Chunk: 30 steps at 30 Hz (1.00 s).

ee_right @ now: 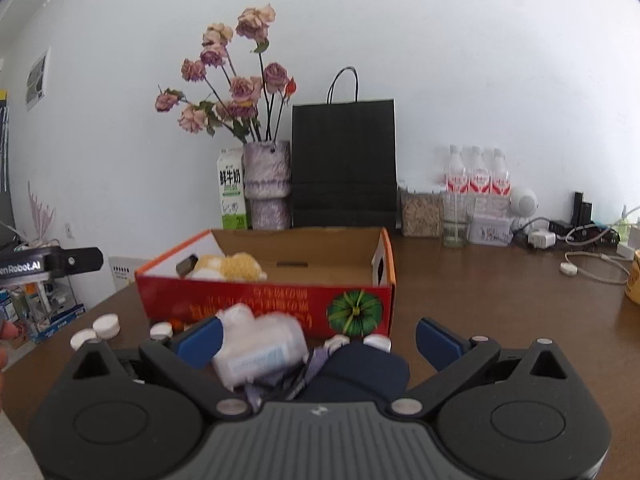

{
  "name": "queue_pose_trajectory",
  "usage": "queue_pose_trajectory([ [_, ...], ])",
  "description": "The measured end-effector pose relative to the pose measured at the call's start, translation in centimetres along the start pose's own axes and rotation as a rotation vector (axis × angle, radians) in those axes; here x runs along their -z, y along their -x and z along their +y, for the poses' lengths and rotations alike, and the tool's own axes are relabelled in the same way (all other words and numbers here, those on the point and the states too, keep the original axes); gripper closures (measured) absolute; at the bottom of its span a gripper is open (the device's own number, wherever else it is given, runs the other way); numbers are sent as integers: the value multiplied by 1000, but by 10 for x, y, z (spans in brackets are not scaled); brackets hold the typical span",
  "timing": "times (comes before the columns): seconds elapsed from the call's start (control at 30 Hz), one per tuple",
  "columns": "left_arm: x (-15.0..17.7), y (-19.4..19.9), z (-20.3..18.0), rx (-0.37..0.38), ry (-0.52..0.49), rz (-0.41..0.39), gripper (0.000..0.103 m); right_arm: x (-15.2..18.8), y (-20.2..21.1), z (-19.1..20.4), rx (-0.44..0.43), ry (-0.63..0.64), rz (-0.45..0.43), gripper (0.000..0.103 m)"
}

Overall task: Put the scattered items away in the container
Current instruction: 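Open both grippers to release the sheep and tissue into the box, then grasp the red rose with the left gripper while the right approaches the braided cable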

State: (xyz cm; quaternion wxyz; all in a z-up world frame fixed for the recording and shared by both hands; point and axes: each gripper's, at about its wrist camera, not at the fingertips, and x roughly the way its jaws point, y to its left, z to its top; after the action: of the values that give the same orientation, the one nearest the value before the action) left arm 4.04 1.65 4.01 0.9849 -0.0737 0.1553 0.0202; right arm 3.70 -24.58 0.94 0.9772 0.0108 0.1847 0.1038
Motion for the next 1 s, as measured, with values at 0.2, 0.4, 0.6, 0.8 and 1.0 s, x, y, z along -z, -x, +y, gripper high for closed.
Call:
queue_pose_trajectory([
  [0.2,35,24,4,14,-4,87,0,47,18,9,13,21,123,0],
  [0.4,40,20,-7,25,-55,116,0,54,19,25,-22,68,142,0],
  [0.6,46,14,-7,19,-60,160,0,53,14,25,-40,66,169,0],
  [0.8,51,10,-10,25,-75,191,0,54,12,32,-111,69,187,0],
  [1.0,54,4,-8,33,-81,208,0,55,5,44,-156,85,214,0],
])
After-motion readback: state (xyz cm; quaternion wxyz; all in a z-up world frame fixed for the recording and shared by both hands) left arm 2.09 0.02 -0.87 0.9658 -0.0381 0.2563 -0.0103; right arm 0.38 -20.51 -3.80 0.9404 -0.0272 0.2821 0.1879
